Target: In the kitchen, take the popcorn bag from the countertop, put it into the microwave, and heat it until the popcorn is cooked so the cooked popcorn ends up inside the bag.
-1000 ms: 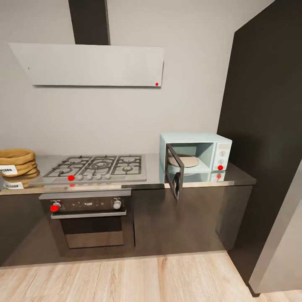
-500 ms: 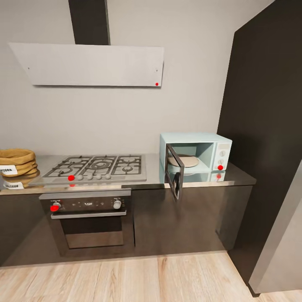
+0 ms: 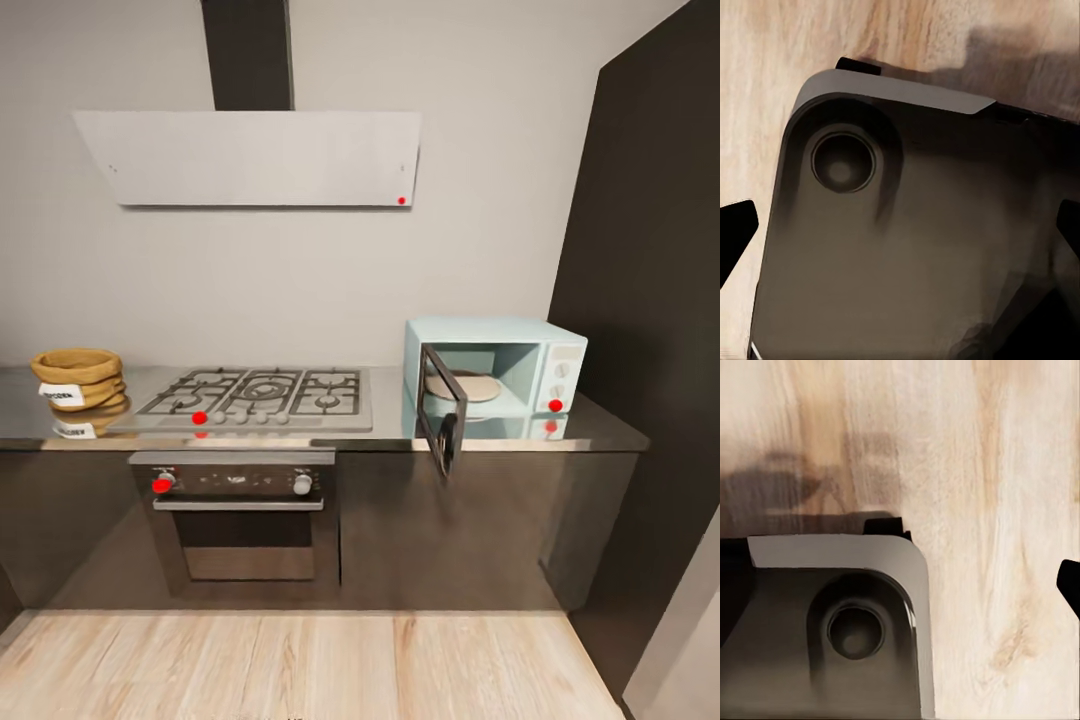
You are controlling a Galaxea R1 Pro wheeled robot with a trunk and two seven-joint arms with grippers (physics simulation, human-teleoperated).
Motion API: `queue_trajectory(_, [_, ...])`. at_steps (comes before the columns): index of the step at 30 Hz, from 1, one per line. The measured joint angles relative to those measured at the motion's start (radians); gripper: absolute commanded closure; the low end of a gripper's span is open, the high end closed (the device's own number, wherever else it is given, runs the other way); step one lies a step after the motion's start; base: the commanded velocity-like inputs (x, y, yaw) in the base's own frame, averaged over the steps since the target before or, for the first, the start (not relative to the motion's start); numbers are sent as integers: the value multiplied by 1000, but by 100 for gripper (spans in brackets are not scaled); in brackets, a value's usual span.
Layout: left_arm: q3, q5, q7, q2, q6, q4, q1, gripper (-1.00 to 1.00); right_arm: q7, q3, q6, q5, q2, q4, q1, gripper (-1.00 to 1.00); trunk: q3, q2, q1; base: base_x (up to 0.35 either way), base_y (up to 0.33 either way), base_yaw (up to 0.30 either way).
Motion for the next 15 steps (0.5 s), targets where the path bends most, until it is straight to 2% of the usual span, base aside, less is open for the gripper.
queue_trajectory(1, [0, 0, 0, 0, 0, 0, 0, -100, 1, 0, -2, 29, 1, 0, 0, -100, 0, 0, 0, 0, 0, 280])
queue_trajectory(3, [0, 0, 0, 0, -1, 0, 0, -100, 0, 0, -3, 51, 2, 0, 0, -100, 0, 0, 0, 0, 0, 280])
queue_trajectory(15, [0, 0, 0, 0, 0, 0, 0, -100, 0, 0, -3, 57, 2, 0, 0, -100, 0, 0, 0, 0, 0, 280])
